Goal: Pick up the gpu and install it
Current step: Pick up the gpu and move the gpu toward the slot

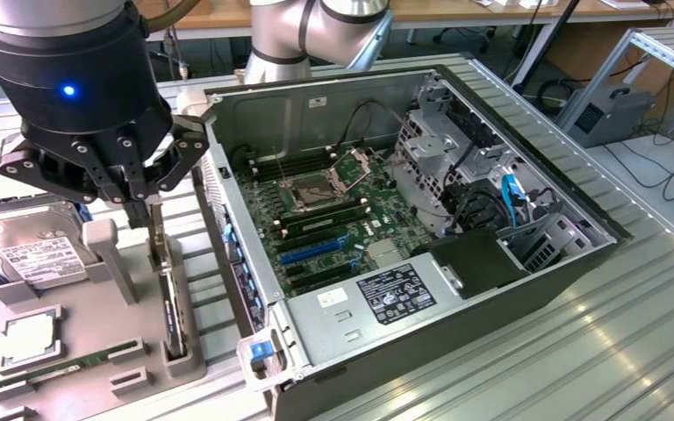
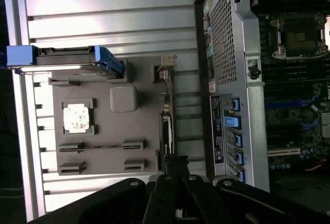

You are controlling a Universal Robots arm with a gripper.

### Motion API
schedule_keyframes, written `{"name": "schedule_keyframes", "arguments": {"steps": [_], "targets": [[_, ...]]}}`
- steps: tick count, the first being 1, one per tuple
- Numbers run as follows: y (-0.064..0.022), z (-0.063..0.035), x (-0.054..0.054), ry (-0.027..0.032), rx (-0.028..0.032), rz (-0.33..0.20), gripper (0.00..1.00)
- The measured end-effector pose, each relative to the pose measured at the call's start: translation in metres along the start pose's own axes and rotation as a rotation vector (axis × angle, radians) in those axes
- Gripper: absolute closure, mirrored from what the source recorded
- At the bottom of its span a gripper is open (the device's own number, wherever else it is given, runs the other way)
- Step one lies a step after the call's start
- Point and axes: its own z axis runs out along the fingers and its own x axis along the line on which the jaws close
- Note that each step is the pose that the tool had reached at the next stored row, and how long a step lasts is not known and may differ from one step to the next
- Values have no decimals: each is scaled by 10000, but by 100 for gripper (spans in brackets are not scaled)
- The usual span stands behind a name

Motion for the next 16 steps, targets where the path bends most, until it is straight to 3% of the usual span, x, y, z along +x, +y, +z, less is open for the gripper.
{"name": "schedule_keyframes", "arguments": {"steps": [4, 10, 16], "targets": [[0, 0, 0, 0, -1, 0, 64], [-11, 252, 6, 0, 0, 0, 64], [-18, 420, 11, 12, 1, 1, 64]]}}
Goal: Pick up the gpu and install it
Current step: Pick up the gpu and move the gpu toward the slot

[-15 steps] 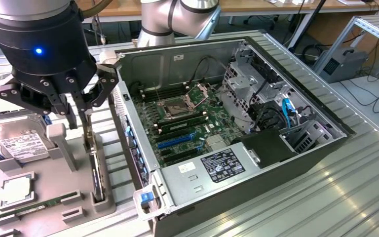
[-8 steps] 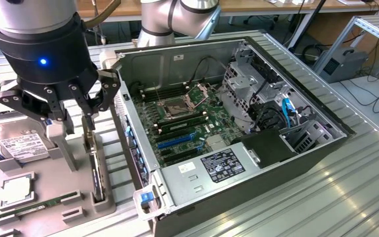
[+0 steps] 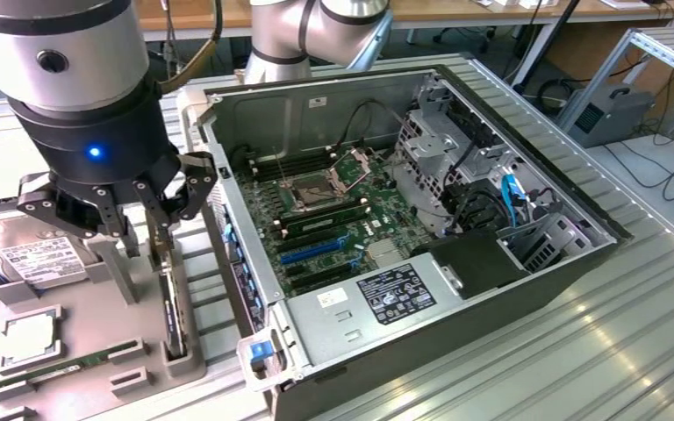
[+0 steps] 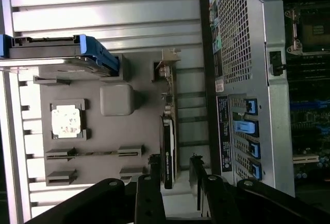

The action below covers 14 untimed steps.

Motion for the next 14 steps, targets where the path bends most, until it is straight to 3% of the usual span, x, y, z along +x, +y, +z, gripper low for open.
{"name": "schedule_keyframes", "arguments": {"steps": [3, 14], "targets": [[-5, 122, 3, 9, 1, 0, 64], [-14, 340, 8, 34, 2, 1, 64]]}}
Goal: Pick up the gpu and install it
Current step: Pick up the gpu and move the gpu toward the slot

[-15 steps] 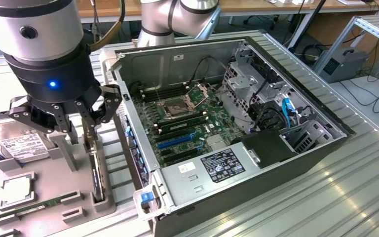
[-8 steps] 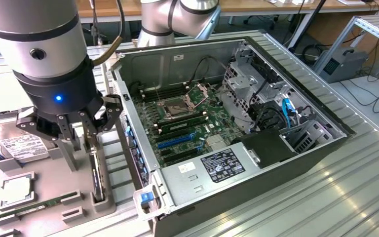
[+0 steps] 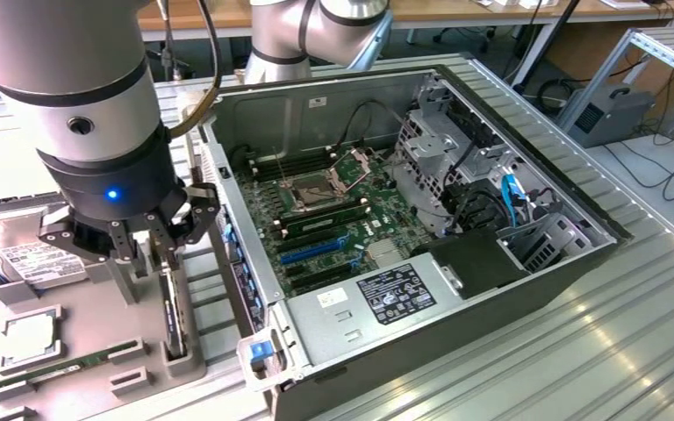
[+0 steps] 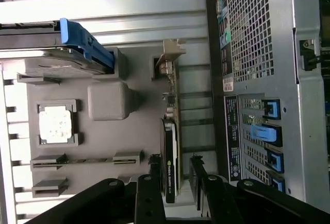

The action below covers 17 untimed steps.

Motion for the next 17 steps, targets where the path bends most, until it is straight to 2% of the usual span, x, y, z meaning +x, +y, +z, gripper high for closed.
{"name": "schedule_keyframes", "arguments": {"steps": [5, 7, 8, 12, 15, 17], "targets": [[0, 4, 0, 2, 18, 0, 62], [0, 4, 0, 2, 18, 0, 50], [0, 9, 0, 1, 16, 0, 50], [-5, 121, 3, 6, 14, 0, 50], [-10, 240, 5, 22, 16, 1, 50], [-12, 278, 6, 27, 16, 1, 50]]}}
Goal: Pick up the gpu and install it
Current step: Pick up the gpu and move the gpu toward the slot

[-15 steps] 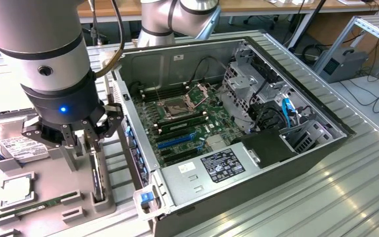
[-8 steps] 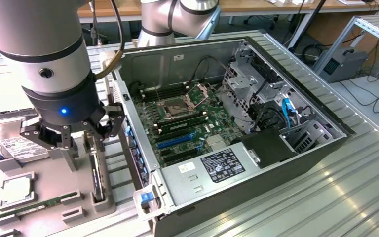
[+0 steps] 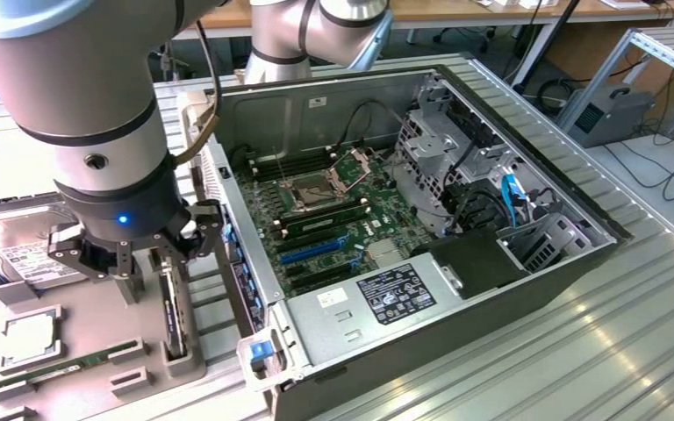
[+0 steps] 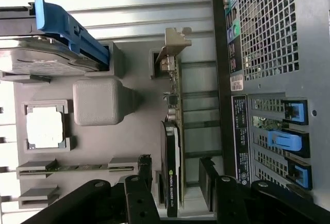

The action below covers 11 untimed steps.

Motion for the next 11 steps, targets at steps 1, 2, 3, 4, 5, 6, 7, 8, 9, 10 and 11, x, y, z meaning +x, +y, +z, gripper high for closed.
{"name": "schedule_keyframes", "arguments": {"steps": [1, 2, 3, 4, 5, 6, 7, 8, 9, 10, 11], "targets": [[0, 9, 0, 1, 0, 0, 50], [-1, 9, 0, 2, 1, 0, 50], [-1, 9, 0, 3, 2, 0, 50], [-1, 9, 0, 3, 2, 0, 50], [-1, 10, 0, 2, 1, 0, 50], [-1, 11, 0, 2, 1, 0, 50], [-1, 19, 0, -1, -3, 0, 50], [-1, 33, 0, -1, -2, 0, 50], [-2, 49, 1, 3, 2, 0, 50], [-3, 68, 1, 3, 1, 0, 50], [-5, 111, 2, 14, 2, 1, 50]]}}
